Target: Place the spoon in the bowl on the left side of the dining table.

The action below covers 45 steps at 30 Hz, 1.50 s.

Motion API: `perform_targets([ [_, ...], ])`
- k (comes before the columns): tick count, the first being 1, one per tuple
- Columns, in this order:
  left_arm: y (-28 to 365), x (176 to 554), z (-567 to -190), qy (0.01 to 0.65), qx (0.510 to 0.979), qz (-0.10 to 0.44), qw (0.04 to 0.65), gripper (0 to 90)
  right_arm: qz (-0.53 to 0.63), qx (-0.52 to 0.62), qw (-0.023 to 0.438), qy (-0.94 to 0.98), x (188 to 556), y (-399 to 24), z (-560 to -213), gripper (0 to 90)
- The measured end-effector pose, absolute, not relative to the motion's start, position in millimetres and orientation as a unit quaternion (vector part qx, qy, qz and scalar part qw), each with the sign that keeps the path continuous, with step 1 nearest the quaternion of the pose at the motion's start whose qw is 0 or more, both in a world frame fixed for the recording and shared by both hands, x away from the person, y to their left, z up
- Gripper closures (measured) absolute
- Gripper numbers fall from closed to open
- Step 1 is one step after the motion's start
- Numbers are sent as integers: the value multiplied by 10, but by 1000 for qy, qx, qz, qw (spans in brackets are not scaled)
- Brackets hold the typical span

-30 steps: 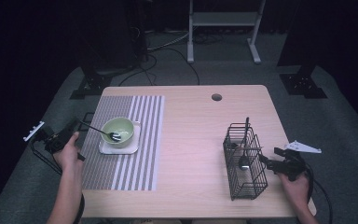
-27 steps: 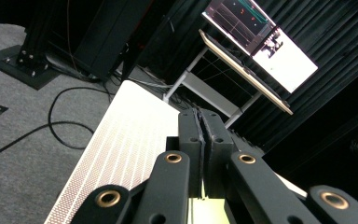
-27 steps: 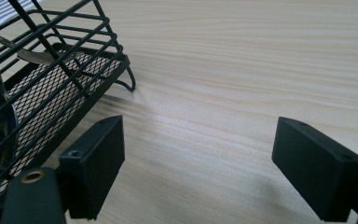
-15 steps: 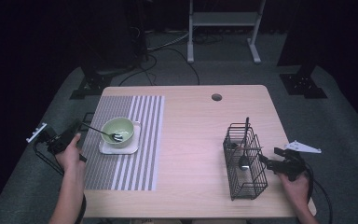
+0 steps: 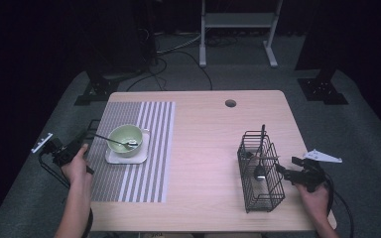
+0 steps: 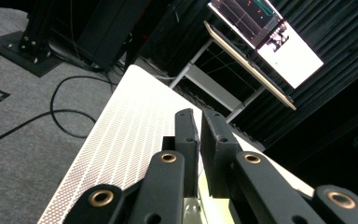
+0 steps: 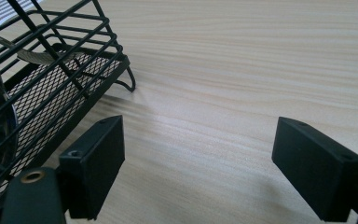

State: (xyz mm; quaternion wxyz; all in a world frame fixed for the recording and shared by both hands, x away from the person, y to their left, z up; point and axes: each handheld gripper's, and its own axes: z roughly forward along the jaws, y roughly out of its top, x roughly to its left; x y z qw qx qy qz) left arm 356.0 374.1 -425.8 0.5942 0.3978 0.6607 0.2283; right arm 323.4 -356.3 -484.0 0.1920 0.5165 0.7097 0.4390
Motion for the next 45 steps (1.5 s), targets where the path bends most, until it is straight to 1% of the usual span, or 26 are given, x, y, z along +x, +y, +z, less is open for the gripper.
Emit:
perform_targets([
  [12, 3737, 3527, -4359, 664, 407, 222, 586, 799, 439, 516, 192, 710, 3235, -3562, -4841, 160],
  [16, 3738, 3499, -4401, 663, 410, 221, 586, 762, 439, 516, 191, 710, 3236, -3564, -4841, 160],
  [22, 3717, 3462, -4438, 660, 419, 220, 583, 732, 440, 517, 188, 710, 3239, -3569, -4842, 160],
  [26, 3686, 3439, -4452, 657, 427, 221, 581, 699, 442, 517, 187, 709, 3238, -3573, -4842, 160],
  [33, 3632, 3348, -4435, 643, 449, 225, 579, 690, 442, 516, 188, 709, 3236, -3570, -4841, 160],
  [43, 3637, 3235, -4441, 634, 471, 229, 569, 618, 440, 517, 193, 709, 3231, -3566, -4839, 160],
  [45, 3641, 3224, -4451, 635, 473, 225, 568, 591, 439, 517, 192, 709, 3233, -3564, -4840, 160],
])
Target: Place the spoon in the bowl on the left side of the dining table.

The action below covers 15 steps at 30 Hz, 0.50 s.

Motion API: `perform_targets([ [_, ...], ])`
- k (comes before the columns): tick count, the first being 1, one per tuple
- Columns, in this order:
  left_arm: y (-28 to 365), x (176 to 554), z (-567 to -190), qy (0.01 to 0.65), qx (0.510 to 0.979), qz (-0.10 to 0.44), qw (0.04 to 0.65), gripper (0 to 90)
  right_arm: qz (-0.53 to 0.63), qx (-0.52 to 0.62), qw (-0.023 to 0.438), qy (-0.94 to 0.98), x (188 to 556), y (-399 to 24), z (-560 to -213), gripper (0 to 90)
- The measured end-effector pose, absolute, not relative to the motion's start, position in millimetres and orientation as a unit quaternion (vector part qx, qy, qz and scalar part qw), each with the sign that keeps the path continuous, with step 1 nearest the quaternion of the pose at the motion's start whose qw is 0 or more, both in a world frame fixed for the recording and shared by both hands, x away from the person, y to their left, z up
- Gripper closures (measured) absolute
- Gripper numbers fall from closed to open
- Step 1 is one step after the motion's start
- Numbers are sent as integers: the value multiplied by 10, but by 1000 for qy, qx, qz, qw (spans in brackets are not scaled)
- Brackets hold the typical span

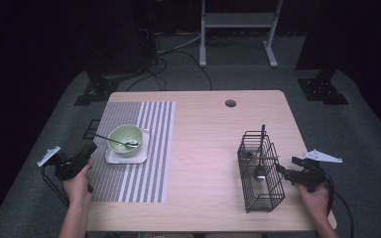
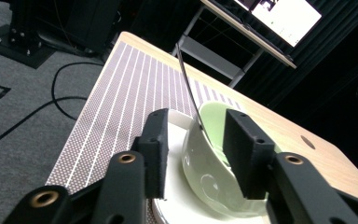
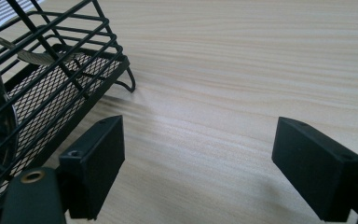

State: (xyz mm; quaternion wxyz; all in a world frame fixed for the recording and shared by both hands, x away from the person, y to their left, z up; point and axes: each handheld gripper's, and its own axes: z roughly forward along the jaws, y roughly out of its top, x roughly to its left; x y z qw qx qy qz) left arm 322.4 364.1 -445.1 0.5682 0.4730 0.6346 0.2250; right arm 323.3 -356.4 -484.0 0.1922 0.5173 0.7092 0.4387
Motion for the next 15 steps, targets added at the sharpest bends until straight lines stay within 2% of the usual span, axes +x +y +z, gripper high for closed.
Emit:
perform_targets([
  [8, 3624, 3173, -4466, 637, 479, 221, 562, 485, 439, 517, 192, 709, 3232, -3563, -4839, 160],
  [15, 3519, 3155, -4419, 618, 515, 220, 551, 397, 440, 517, 191, 709, 3232, -3566, -4839, 160],
])
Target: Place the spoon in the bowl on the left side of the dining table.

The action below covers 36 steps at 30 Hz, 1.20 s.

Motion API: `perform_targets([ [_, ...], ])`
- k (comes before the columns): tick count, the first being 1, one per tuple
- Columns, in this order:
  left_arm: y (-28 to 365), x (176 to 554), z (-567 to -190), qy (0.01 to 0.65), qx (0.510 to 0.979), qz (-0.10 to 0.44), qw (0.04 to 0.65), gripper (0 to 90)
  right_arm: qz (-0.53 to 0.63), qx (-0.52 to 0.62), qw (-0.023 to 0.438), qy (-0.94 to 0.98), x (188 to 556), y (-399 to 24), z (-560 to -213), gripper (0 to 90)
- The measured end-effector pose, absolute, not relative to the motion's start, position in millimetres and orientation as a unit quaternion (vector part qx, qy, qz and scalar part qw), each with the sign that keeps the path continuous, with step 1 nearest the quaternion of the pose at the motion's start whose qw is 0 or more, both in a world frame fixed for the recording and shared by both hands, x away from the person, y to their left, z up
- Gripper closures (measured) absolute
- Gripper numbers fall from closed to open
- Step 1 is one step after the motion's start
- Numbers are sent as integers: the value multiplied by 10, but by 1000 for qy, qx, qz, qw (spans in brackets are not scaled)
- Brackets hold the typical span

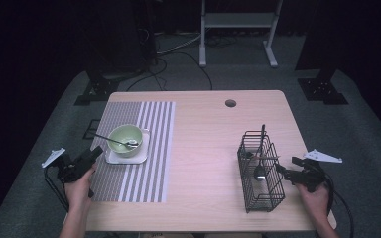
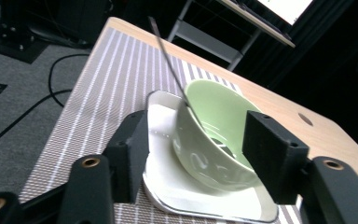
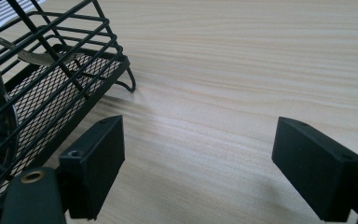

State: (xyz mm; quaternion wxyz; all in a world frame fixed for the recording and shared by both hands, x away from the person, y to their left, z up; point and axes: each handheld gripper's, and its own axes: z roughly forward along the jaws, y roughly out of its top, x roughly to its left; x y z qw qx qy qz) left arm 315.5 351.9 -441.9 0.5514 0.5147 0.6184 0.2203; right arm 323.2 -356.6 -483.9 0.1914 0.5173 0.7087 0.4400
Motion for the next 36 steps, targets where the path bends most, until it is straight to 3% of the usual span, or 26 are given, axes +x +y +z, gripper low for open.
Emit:
perform_targets([
  [17, 3346, 3082, -4390, 606, 546, 198, 543, 201, 441, 516, 191, 709, 3229, -3566, -4838, 160],
  [32, 3168, 3021, -4396, 593, 570, 194, 535, 160, 440, 517, 192, 709, 3229, -3563, -4838, 160],
  [36, 3106, 3017, -4367, 588, 578, 192, 533, 107, 440, 516, 192, 709, 3230, -3563, -4839, 160],
])
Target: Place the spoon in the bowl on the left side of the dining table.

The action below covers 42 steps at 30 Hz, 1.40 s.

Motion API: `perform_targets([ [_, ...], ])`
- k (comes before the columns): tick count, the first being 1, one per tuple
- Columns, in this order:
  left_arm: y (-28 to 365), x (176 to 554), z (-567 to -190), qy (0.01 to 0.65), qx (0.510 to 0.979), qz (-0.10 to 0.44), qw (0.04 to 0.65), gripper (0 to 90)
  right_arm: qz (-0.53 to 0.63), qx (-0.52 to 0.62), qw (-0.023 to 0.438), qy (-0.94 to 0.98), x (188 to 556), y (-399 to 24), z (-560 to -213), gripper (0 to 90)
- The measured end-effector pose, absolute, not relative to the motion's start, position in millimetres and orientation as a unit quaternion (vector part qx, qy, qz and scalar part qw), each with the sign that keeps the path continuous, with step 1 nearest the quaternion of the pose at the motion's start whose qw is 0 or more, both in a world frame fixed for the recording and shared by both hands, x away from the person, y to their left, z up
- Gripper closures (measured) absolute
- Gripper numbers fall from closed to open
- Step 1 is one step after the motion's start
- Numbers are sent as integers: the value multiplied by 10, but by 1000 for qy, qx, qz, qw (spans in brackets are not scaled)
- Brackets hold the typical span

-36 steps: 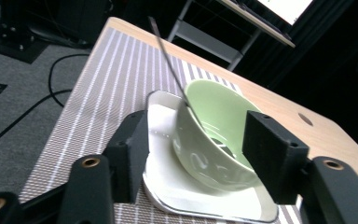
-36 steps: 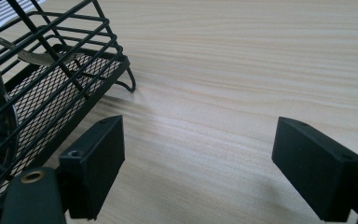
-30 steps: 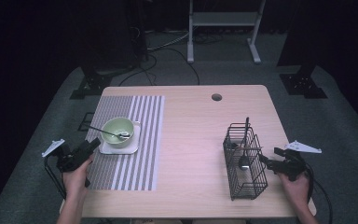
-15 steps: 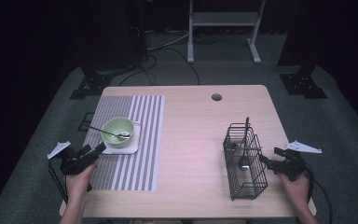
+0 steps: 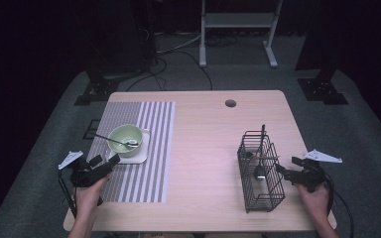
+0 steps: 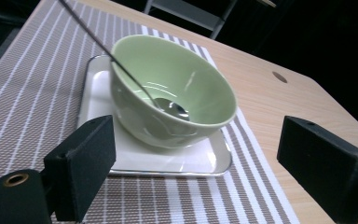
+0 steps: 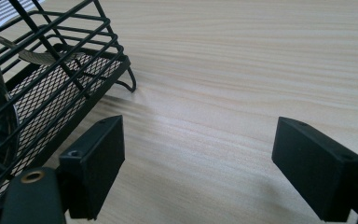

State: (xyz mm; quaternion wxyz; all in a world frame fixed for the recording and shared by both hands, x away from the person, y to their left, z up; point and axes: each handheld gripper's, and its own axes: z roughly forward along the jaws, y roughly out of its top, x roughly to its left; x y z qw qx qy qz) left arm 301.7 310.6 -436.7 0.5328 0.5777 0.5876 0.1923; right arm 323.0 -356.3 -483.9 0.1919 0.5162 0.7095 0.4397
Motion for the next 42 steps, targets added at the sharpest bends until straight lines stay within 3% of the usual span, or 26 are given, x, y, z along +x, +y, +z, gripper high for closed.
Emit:
perform_targets([
  [21, 2819, 3057, -4328, 561, 601, 179, 540, 90, 442, 515, 192, 709, 3228, -3568, -4839, 160],
  [42, 2287, 3101, -4280, 515, 640, 152, 550, 90, 444, 515, 191, 708, 3221, -3571, -4838, 160],
])
